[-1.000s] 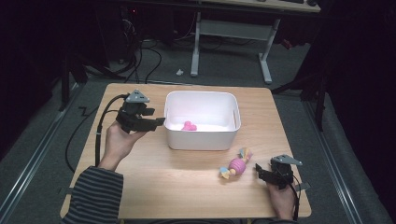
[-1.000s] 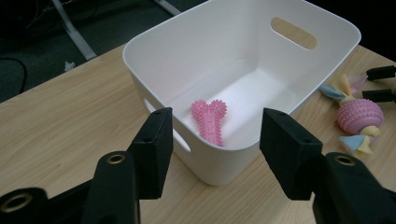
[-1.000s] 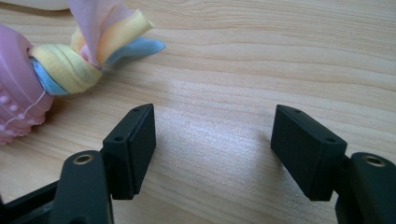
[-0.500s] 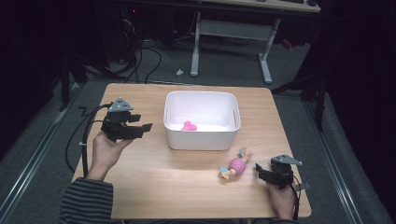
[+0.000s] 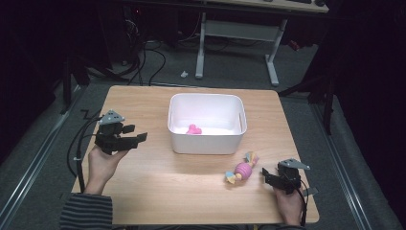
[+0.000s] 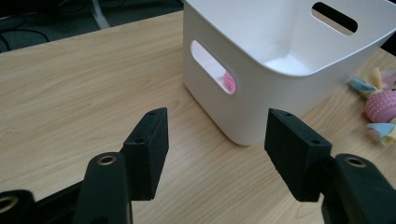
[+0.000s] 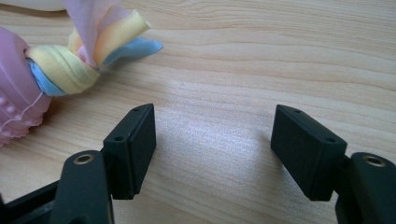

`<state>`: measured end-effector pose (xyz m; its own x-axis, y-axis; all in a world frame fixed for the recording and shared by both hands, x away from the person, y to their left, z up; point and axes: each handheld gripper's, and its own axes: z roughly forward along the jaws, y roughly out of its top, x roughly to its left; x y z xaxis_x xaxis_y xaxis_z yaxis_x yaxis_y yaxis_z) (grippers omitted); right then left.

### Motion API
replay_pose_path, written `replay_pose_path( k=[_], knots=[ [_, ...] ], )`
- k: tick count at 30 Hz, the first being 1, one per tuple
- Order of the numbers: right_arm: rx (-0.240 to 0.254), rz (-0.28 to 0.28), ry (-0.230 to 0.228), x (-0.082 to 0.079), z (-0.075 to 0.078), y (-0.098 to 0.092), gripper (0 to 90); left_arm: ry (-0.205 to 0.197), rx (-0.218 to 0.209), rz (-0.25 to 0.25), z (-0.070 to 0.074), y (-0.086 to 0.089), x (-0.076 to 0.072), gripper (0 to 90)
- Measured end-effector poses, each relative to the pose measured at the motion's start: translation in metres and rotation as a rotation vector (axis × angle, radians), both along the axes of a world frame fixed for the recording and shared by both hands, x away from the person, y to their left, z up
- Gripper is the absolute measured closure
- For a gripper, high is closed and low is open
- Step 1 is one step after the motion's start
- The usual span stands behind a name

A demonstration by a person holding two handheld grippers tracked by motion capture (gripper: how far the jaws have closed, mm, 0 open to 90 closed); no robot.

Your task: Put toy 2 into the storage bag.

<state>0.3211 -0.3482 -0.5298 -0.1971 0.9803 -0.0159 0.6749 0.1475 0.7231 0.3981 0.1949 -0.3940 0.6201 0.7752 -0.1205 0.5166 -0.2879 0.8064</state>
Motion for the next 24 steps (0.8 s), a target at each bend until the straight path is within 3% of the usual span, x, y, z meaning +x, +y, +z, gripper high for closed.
replay_pose_path(
  k=[4,15,21,24],
  knots=[
    [-0.001,0.003,-0.001,0.000,0.000,0.000,31.2,0.005,-0.017,0.009,-0.008,0.005,-0.005,38.8],
    [-0.001,0.003,-0.001,0.000,0.000,0.000,31.2,0.031,0.003,0.027,-0.040,0.001,-0.012,37.8],
    [0.000,0.002,-0.001,0.000,0.000,0.000,31.3,0.061,-0.043,0.060,-0.063,0.003,-0.017,37.5],
    [0.000,0.003,-0.001,0.000,0.000,0.000,31.2,0.064,-0.042,0.074,-0.072,0.003,-0.018,37.2]
  ],
)
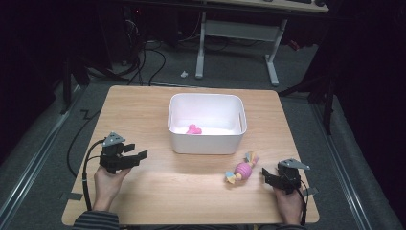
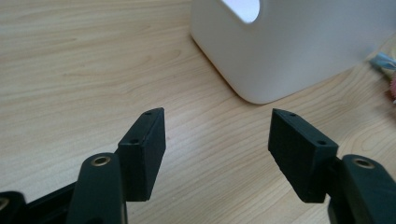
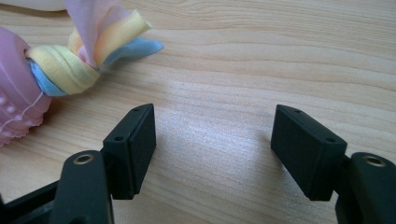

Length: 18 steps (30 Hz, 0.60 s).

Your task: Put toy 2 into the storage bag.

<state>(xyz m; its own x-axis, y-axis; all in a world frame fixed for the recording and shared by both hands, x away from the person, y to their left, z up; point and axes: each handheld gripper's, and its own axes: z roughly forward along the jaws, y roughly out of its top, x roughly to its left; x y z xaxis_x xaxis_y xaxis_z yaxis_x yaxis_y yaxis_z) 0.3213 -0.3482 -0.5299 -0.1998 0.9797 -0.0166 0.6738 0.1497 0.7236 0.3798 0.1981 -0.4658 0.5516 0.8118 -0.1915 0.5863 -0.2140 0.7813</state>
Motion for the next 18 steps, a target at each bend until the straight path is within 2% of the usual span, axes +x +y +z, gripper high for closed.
replay_pose_path(
  k=[4,8,13,14,18],
  knots=[
    [0.000,0.000,0.000,0.000,0.000,0.000,31.3,0.010,0.012,0.014,-0.013,-0.002,0.000,36.3],
    [0.000,0.000,0.000,0.000,0.000,0.000,31.2,0.015,0.044,0.017,-0.018,-0.006,0.001,35.5],
    [-0.001,0.000,0.000,0.000,0.000,0.000,31.2,0.025,0.048,0.016,-0.025,-0.008,0.003,35.3],
    [0.000,0.000,0.000,0.000,0.000,0.000,31.2,0.026,0.068,0.017,-0.029,-0.012,0.004,35.1],
    [0.000,0.000,0.000,0.000,0.000,0.000,31.2,0.019,0.088,0.017,-0.035,-0.016,0.005,35.0]
  ],
)
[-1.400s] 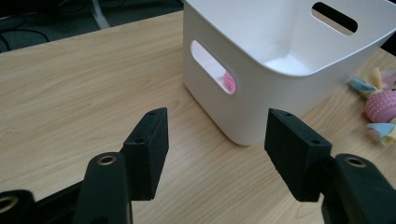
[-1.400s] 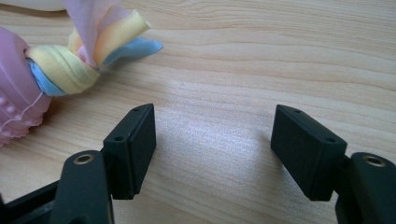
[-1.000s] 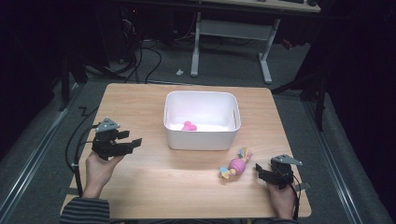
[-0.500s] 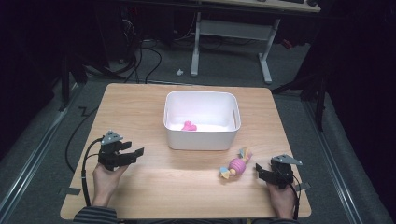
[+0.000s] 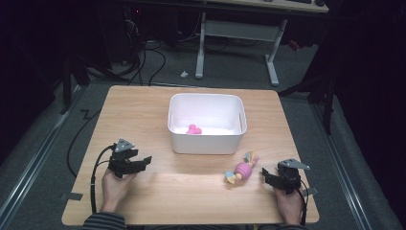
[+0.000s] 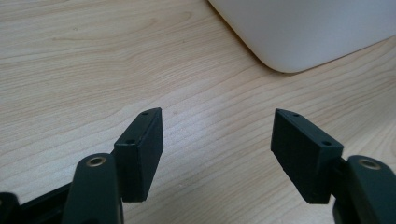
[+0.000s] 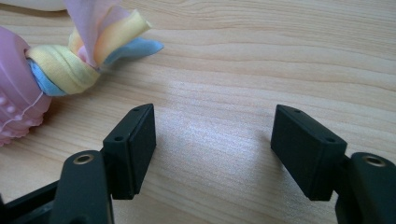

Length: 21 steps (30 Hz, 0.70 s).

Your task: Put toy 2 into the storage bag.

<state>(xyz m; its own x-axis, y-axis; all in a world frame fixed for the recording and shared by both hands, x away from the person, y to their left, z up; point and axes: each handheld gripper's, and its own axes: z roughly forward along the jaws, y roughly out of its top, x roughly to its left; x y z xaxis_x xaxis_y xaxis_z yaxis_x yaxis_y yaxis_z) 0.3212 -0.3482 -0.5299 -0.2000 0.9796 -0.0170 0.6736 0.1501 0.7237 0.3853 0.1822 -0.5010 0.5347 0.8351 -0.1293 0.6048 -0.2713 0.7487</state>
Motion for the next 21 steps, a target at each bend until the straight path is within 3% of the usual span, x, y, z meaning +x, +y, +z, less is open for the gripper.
replay_pose_path(
  k=[9,14,21],
  knots=[
    [0.000,0.000,0.000,0.000,0.000,0.000,31.3,-0.030,0.019,0.019,-0.013,-0.004,0.003,34.5],
    [0.002,0.002,-0.002,0.000,0.000,0.000,31.3,-0.026,0.082,0.018,-0.021,-0.010,0.007,32.9],
    [0.002,0.002,-0.002,0.000,0.000,0.000,31.3,-0.029,0.103,0.008,-0.025,-0.013,0.008,32.6]
  ],
)
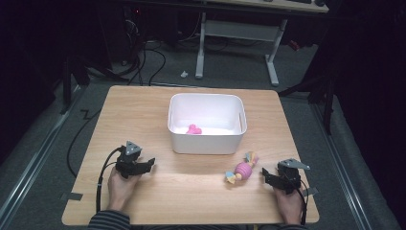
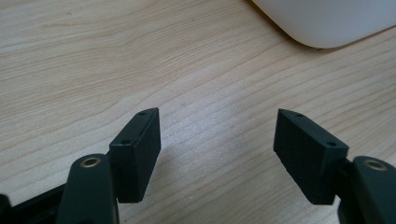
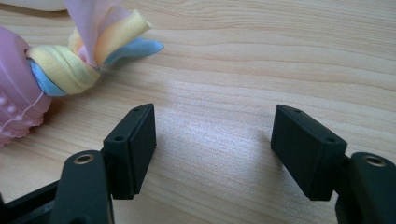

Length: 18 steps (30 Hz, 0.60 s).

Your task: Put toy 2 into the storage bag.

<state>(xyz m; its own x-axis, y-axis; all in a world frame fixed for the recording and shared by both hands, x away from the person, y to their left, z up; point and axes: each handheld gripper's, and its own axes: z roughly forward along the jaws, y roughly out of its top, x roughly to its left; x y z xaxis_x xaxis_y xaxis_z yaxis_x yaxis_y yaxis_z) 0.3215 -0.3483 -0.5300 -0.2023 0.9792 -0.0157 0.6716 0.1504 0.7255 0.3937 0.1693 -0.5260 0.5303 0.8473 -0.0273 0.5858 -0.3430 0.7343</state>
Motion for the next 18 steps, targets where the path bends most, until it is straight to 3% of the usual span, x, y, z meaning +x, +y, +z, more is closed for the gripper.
replay_pose_path(
  k=[7,14,18],
  knots=[
    [0.000,0.003,0.002,0.0003,0.0002,-0.0002,31.4,0.006,0.032,-0.012,-0.0062,-0.0034,0.0019,31.4],
    [0.004,0.015,0.006,0.0005,0.0003,-0.0008,30.1,-0.020,0.006,-0.008,-0.0102,-0.0016,-0.0012,30.2],
    [-0.001,0.047,0.013,0.0011,0.0000,-0.0004,24.9,-0.021,0.006,-0.014,-0.0103,-0.0018,-0.0013,28.8]
  ],
)
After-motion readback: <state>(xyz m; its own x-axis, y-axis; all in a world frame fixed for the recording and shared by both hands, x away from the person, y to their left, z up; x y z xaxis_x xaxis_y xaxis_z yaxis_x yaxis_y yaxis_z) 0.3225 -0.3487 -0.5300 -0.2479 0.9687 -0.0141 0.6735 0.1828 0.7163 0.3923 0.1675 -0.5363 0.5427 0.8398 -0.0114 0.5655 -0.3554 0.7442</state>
